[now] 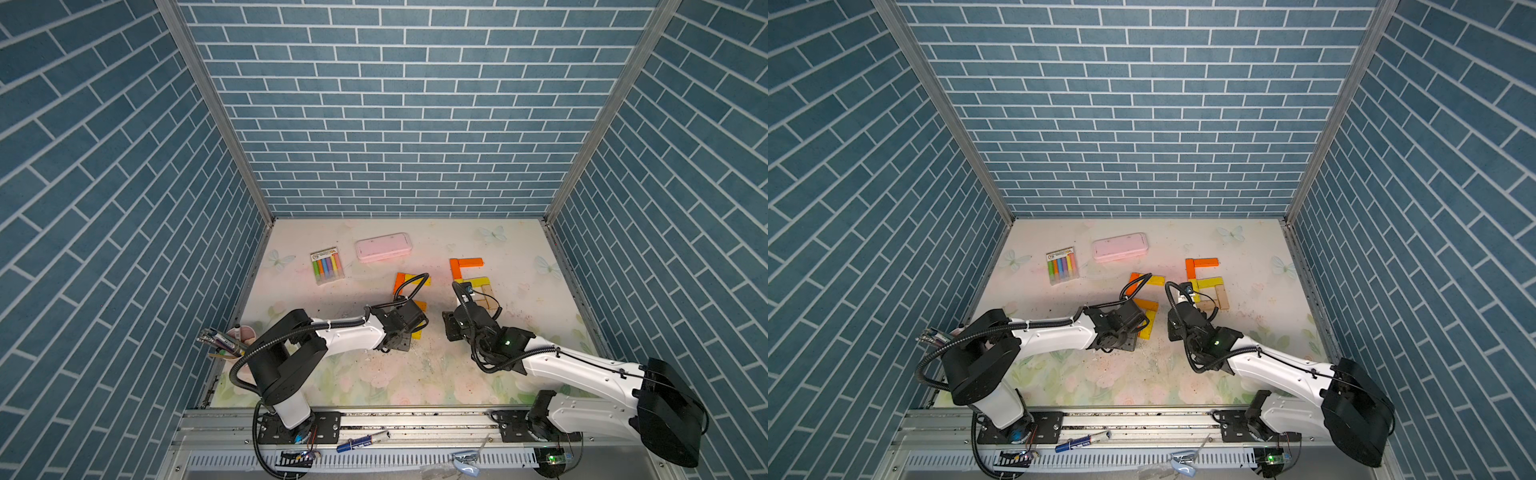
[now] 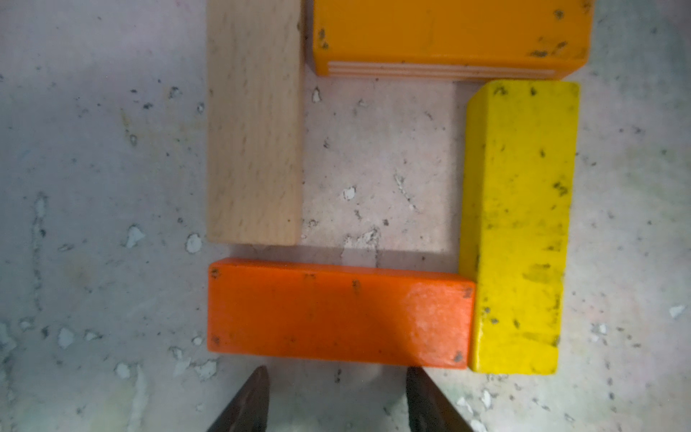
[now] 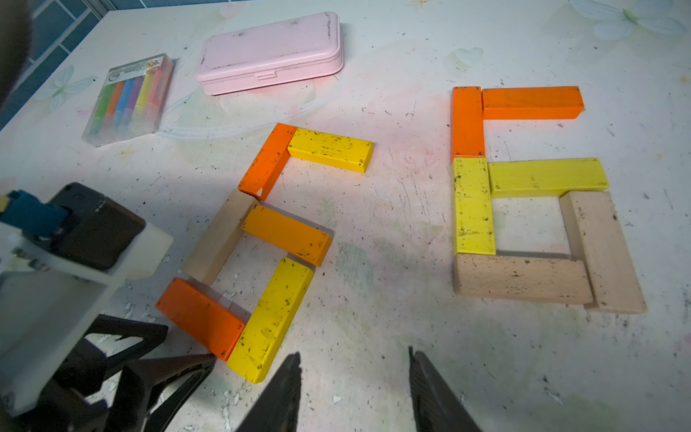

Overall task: Assemble the number 6 with building blocks
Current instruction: Adjust the building block at the center of the board.

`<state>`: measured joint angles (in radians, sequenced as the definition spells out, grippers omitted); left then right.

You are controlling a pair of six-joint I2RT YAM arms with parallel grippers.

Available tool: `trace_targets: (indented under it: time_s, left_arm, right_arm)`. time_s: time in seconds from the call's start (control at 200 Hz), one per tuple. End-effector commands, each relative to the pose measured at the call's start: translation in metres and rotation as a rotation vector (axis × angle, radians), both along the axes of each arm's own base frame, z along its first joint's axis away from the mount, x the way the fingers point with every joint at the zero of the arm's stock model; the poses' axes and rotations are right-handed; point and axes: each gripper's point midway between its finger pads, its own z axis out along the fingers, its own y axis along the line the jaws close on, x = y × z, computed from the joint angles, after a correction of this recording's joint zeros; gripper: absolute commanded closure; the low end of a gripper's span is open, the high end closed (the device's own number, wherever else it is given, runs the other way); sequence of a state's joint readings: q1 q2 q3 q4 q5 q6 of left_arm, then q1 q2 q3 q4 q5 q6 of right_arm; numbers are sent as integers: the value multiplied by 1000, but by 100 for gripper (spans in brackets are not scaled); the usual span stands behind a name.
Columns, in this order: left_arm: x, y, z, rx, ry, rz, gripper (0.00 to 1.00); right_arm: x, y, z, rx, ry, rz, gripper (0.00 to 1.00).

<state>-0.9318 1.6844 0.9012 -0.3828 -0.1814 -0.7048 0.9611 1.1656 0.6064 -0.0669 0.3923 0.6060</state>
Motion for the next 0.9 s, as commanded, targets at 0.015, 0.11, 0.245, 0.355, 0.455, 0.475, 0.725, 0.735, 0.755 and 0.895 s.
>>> trace_targets:
  time_s: [0.015,0.11,0.245,0.355,0.455,0.475,0.725,0.735,0.755,0.895]
  left_arm:
    - [-3,4,-12,20,39,0,41]
    - [-3,4,-12,20,39,-3,41]
    - [-2,4,-13,16,41,-5,41]
    - [-2,5,-13,15,42,-5,41]
    - [-1,5,-13,15,42,-5,41]
    - [-1,5,-13,14,42,-7,41]
    - [-1,3,-10,4,40,-8,41]
    - [-1,4,-10,4,41,-8,41]
    - [-1,4,-10,2,40,-8,41]
    - [-2,6,2,-8,24,-5,40]
  right_arm:
    - [1,-4,0,10,6,-32,52]
    - [1,-3,-1,11,8,-32,52]
    - [1,-3,-2,10,10,-31,52]
    - [1,-3,-3,9,12,-31,52]
    - [1,-2,-3,9,12,-28,52]
    - [1,-2,-2,10,11,-29,52]
    - [1,-3,-2,9,12,-31,52]
    - [1,-2,-2,9,13,-30,52]
    - [1,-2,-2,9,12,-30,52]
    - [3,-2,4,-3,0,-21,51]
